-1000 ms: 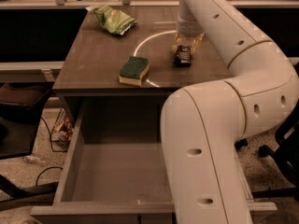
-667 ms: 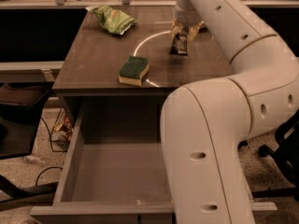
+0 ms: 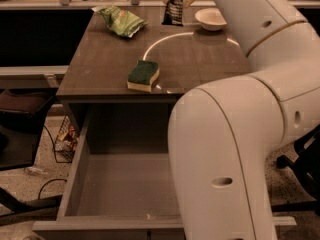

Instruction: Move rxbar chocolate near green jalapeno chip bag

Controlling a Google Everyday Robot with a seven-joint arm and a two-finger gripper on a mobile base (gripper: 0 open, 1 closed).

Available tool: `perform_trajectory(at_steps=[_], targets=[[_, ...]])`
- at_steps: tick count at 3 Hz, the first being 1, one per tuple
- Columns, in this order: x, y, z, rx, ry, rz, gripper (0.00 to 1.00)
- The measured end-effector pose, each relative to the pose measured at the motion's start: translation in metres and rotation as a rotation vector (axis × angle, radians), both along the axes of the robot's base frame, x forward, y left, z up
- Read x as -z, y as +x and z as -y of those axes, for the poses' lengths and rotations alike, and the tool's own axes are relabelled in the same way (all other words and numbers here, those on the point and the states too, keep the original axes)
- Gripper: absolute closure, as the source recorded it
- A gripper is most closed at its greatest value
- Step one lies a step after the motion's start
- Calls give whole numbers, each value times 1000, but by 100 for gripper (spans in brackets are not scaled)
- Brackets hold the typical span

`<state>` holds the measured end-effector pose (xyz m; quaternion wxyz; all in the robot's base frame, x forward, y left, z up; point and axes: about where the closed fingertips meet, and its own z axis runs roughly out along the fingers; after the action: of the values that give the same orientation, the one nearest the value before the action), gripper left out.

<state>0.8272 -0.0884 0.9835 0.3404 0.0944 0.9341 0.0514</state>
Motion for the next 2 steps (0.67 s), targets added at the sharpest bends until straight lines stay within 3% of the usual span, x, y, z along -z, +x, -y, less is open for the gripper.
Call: perform_trajectory(at_steps=[1,2], targets=[[-19,13,-23,-23,12,75,100],[-19,34,-44,-32,52,115,100]])
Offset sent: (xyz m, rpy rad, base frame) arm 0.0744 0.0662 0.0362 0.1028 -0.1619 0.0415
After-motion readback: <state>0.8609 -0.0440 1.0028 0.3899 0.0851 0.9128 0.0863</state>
